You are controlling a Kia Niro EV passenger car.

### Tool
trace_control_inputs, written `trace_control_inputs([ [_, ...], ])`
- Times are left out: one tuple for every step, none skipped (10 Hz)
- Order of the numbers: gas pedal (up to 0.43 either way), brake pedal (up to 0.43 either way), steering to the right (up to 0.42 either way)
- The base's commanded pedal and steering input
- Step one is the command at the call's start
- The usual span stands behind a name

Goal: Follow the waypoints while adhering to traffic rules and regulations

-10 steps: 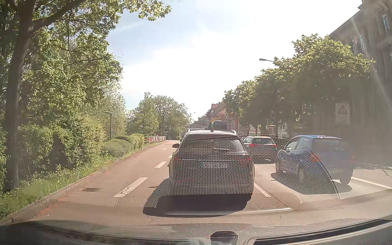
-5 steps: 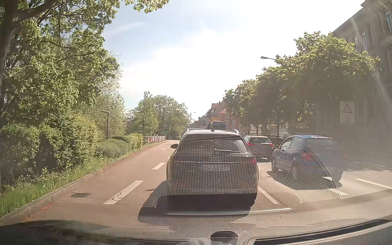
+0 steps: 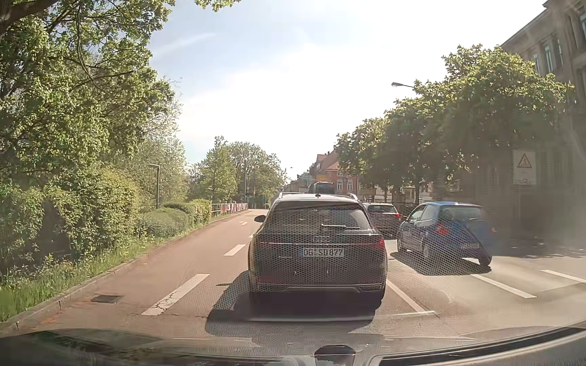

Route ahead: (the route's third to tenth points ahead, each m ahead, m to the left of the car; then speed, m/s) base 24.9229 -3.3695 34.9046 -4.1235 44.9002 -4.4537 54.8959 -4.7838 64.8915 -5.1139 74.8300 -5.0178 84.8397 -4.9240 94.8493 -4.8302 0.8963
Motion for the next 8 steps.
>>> trace_control_inputs([
  [0.0, 0.0, -0.005],
  [0.0, 0.0, -0.005],
  [0.0, 0.0, -0.006],
  [0.079, 0.0, -0.007],
  [0.098, 0.0, -0.009],
  [0.118, 0.0, -0.01],
  [0.138, 0.0, -0.011],
  [0.157, 0.0, -0.011],
])
